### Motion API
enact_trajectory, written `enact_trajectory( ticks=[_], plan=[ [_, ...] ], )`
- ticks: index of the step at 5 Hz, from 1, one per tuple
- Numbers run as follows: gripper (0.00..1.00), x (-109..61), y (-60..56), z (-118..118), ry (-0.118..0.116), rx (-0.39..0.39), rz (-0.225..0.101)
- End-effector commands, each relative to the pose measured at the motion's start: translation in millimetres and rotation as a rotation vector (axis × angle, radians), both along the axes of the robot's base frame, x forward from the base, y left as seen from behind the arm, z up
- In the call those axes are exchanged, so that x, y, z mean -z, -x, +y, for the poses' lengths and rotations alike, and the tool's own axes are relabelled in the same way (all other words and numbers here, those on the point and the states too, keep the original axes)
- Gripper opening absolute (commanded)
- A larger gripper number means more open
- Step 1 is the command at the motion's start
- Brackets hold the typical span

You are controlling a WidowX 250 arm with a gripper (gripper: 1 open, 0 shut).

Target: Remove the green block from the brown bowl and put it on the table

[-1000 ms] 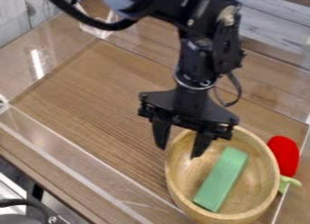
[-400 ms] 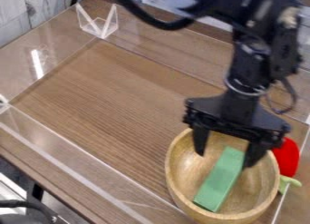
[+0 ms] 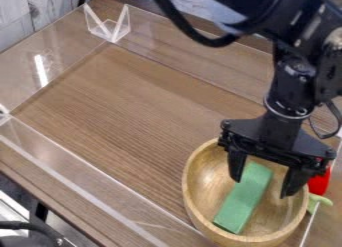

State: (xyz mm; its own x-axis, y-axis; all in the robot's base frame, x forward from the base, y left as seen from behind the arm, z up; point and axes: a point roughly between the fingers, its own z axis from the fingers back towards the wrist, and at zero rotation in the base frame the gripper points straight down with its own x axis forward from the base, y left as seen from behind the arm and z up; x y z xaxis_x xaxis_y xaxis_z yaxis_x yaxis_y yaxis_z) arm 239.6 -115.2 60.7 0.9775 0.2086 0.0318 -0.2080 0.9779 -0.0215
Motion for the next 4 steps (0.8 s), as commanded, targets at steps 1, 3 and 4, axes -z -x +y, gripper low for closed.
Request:
enact_trajectory(
  ticks=[1, 3, 4],
  plan=[
    [1.00, -8.2, -16.7, 0.3, 0.027, -0.004, -0.052],
    [1.00, -3.7, -22.3, 5.8, 0.030, -0.010, -0.046],
    [1.00, -4.1, -23.8, 6.5, 0.030, -0.015, -0.047]
  ],
)
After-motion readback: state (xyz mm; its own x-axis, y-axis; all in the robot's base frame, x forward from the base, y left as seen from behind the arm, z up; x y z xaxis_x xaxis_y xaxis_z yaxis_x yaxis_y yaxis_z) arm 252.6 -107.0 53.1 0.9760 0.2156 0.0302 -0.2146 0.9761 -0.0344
